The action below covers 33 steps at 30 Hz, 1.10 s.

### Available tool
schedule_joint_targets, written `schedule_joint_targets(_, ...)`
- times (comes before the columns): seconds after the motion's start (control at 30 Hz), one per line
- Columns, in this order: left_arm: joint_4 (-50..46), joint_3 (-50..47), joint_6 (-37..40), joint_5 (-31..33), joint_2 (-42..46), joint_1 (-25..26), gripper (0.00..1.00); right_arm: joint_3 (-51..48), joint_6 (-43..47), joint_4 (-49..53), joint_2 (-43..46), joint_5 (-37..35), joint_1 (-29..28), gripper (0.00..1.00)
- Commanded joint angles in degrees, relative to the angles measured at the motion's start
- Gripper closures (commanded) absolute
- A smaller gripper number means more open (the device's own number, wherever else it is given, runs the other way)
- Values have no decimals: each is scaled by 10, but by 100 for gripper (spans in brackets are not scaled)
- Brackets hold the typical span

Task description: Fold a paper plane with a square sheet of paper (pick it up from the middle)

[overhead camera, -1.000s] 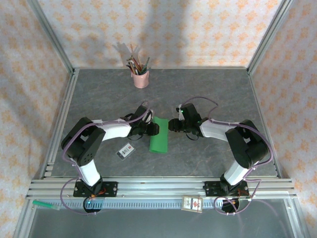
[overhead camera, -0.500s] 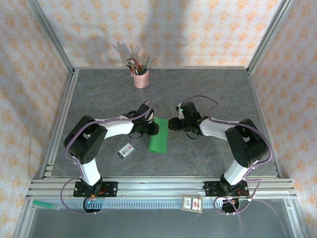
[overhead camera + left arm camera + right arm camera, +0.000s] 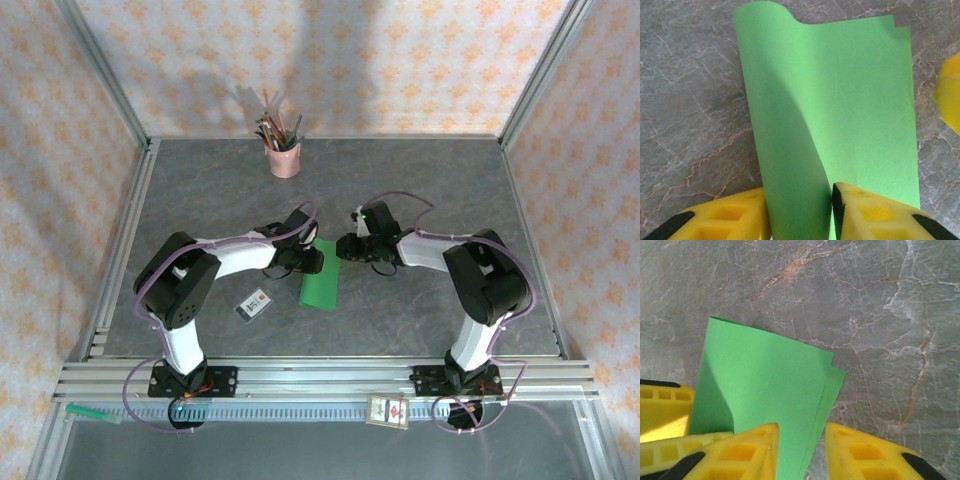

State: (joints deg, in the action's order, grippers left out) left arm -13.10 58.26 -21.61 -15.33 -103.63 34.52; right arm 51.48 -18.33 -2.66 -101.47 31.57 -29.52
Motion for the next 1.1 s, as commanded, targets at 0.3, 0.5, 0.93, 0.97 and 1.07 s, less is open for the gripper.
schedule_joint_targets(0.3, -57, -3, 26, 57, -41, -2, 59, 37, -10, -12, -48, -3, 1, 71)
schedule_joint_targets(0.5, -72, 6, 38, 70, -45, -1, 60, 42, -12, -10, -59, -7, 1, 71)
schedule_joint_targets(0.93, -75, 14, 39, 81, -51, -1, 62, 42, -8, -5, -63, -10, 1, 71)
schedule_joint_targets(0.97, -75, 14, 39, 83, -50, 0, 62, 42, -8, -4, -63, -11, 1, 71)
schedule_joint_targets(1.07, -76, 16, 41, 81, -50, -1, 62, 44, -8, -3, -65, -11, 1, 71)
